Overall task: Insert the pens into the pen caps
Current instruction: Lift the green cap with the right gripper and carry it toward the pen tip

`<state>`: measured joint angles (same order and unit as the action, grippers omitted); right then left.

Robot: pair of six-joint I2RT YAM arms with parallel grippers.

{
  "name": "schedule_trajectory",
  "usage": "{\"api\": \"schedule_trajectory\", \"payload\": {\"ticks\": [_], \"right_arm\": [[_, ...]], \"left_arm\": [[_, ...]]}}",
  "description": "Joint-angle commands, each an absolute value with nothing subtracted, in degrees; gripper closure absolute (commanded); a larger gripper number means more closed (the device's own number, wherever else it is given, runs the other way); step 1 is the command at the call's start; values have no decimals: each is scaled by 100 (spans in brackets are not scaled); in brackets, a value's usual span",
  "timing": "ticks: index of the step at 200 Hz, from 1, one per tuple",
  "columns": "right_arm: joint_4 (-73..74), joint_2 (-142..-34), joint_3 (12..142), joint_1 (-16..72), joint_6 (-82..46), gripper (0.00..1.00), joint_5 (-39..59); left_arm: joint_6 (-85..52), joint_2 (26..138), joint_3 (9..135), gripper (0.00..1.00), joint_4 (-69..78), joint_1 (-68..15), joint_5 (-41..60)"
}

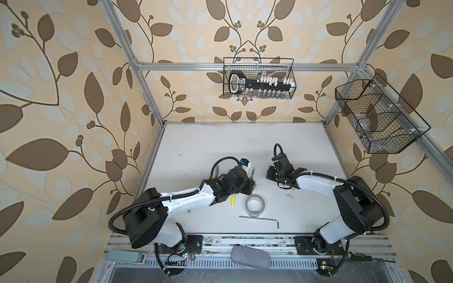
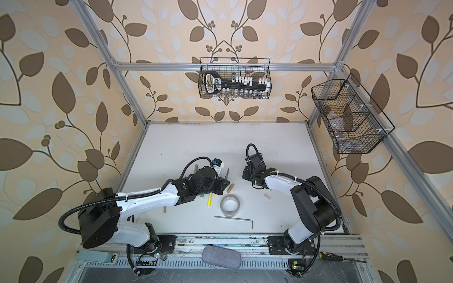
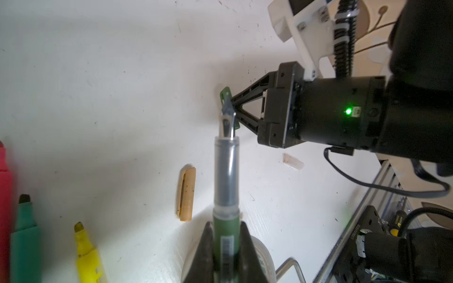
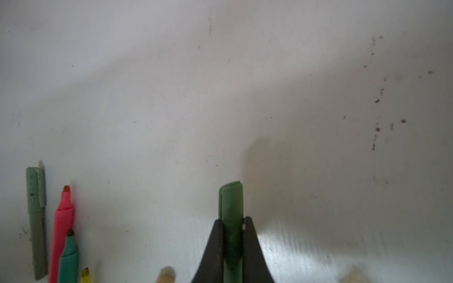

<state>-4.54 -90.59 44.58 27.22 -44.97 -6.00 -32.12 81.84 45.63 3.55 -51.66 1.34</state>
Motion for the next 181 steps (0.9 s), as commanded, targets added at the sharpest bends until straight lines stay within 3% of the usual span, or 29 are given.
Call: {"api": "schedule_trajectory", "payload": {"ticks": [1,93,181], "right_arm": [[-308,-8874,4383,2681,-4648,100,-501],[-444,-7271,4157,2752,-5052,100,-614],[-790,-5679,4504,3716,-5159,100,-1553]], "left_arm": [[-3490,8284,4915,100,768,-5133,141],[-3528,8451,4808,100,1243,-5132,529],[-3084,7752,4173,100,2241,-5207,1020]]}}
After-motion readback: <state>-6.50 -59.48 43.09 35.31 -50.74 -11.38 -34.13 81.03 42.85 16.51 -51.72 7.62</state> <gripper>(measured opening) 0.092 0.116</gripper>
